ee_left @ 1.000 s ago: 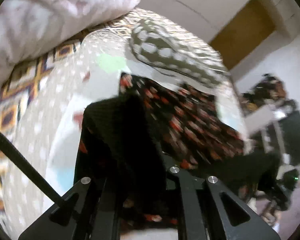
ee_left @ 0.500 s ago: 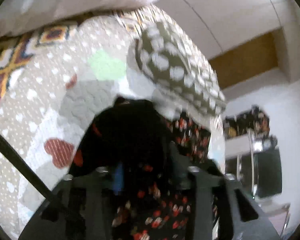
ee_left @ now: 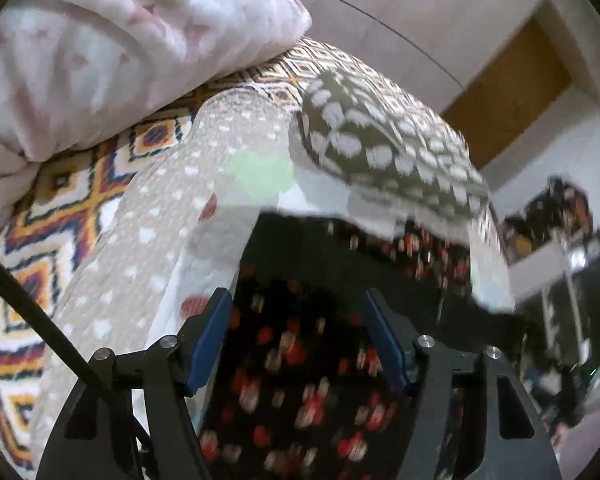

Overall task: Fold large clothes
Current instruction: 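Lift the hem with both grippers and fold it toward the bolster, then lower the folded hem onto the dress and open both grippers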

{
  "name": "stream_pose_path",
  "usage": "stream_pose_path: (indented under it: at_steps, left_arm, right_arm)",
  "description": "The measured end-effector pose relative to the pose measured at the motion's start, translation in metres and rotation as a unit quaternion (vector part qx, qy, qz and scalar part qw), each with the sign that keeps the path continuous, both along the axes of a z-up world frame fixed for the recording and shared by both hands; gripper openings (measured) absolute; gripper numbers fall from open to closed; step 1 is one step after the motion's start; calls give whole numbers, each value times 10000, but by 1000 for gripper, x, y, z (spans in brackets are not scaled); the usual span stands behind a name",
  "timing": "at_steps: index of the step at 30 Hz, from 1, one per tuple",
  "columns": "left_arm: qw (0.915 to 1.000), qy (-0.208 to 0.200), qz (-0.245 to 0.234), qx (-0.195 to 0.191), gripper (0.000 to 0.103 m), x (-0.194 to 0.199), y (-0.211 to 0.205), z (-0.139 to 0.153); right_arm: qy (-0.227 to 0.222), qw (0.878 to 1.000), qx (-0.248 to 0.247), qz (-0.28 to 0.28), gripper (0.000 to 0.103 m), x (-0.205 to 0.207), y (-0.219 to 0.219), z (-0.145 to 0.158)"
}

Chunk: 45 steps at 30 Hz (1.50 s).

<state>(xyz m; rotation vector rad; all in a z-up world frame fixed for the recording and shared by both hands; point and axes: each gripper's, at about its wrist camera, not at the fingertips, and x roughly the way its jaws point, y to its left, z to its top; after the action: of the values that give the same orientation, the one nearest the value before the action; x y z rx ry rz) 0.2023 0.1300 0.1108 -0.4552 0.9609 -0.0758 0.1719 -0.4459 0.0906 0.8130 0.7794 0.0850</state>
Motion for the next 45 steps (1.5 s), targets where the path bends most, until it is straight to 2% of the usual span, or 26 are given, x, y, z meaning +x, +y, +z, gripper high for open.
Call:
stream_pose_path:
  at_steps: [4, 8, 11, 14, 18, 21, 23, 28, 32, 34, 39, 41, 42, 43, 44, 45]
  left_arm:
    - [9998, 66, -204, 33, 68, -47, -2, -6]
    - [9997, 201, -157, 11, 70, -94, -3, -20]
    - [9993, 308, -158, -154, 70, -126, -2, -36]
    - [9976, 412, -116, -552, 74, -148, 2, -55]
    - [9890, 472, -117, -1399, 76, -160, 4, -81]
    - [9830, 266, -275, -1794, 87, -154, -1, -87]
    - [9828, 168, -359, -1803, 88, -146, -5, -89]
    - [9780, 72, -330, -2060, 90, -117, -6, -99]
    - [9722, 65, -361, -2312, 98, -98, -6, -105]
    - [9706, 37, -357, -2380, 98, -91, -5, -106]
    - [9594, 39, -164, -2815, 98, -74, 1, -113]
    - [9601, 81, -75, -2793, 98, -69, -2, -113]
    - [9637, 117, -51, -2666, 98, -68, -7, -112]
    - [9683, 176, -24, -2492, 96, -66, -12, -110]
    - [9730, 232, 9, -2298, 81, -66, -15, -109]
    - [9825, 377, 86, -1823, 66, -64, -22, -105]
  right_arm:
    - [-118, 9996, -71, 251, 81, -56, 1, 10]
    - [-130, 9992, 158, 354, 81, -109, 1, 4]
    - [-11, 9984, 361, 435, 81, -145, 8, -10]
    - [142, 9962, 717, 475, 81, -171, 19, -33]
    - [302, 9897, 1320, 467, 82, -190, 39, -67]
    - [299, 9830, 1781, 339, 83, -188, 50, -84]
    - [152, 9828, 1832, 201, 84, -180, 56, -88]
    - [-94, 9876, 1567, 10, 87, -150, 64, -86]
    - [-202, 9906, 1350, -31, 88, -127, 72, -84]
    - [-284, 9909, 1319, -23, 88, -117, 74, -82]
    - [-354, 9925, 1170, -56, 88, -95, 80, -81]
    - [-300, 9951, 944, -77, 88, -87, 88, -80]
    - [-226, 9968, 764, -85, 88, -82, 93, -79]
    - [-173, 9981, 585, -93, 83, -78, 97, -78]
    - [-117, 9990, 425, -115, 77, -76, 101, -78]
    - [-5, 9995, 244, -192, 60, -74, 103, -80]
